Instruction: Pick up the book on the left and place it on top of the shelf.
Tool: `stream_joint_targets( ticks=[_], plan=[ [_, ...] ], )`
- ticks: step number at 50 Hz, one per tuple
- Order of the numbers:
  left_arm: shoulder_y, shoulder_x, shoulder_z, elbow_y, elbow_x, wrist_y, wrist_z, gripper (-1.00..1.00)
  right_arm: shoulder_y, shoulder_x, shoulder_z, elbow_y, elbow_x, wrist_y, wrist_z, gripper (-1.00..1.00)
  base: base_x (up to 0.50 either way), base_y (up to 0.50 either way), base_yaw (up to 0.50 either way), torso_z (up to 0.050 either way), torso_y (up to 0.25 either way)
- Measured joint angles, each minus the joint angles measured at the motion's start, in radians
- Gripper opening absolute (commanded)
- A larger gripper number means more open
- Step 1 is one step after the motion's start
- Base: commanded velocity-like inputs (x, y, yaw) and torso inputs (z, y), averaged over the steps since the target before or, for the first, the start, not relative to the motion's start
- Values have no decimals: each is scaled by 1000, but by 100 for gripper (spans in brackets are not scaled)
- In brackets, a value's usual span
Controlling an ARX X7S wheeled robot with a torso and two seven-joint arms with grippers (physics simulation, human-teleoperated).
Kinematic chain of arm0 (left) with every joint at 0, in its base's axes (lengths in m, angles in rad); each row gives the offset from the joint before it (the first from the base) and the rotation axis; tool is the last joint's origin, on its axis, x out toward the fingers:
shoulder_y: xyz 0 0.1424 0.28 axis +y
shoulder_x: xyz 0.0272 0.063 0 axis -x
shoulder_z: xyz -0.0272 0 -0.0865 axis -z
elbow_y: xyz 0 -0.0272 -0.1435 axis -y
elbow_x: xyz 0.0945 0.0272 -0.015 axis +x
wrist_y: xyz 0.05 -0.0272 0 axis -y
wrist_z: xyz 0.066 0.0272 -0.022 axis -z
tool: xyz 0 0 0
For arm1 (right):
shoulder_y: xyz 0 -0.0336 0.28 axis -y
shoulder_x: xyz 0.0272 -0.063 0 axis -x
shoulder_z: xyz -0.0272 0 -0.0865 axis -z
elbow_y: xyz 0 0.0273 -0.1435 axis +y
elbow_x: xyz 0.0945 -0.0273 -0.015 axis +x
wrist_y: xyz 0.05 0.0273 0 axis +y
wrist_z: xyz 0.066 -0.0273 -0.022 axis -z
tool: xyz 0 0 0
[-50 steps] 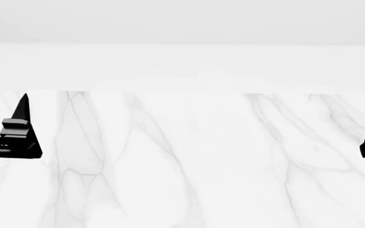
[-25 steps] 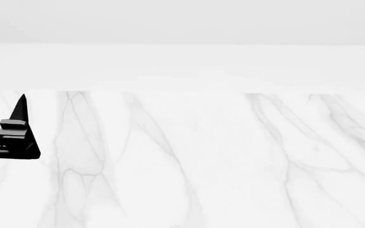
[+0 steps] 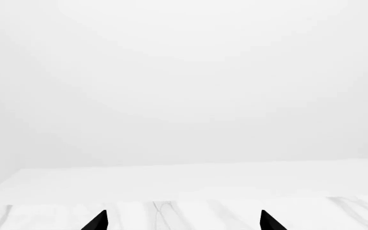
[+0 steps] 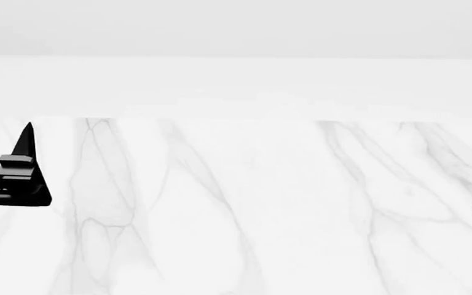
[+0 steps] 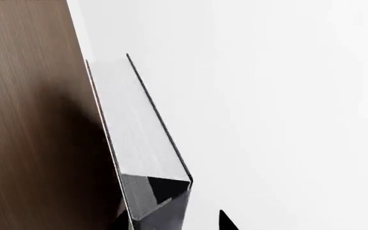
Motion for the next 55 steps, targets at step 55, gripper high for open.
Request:
stream_joint_targets(
  ticks=[55],
  plan=[
    [0, -5, 22, -27, -12, 26, -14, 100, 98, -144, -21, -3, -110, -457, -133, 100, 0, 0, 0, 0, 0]
  ],
)
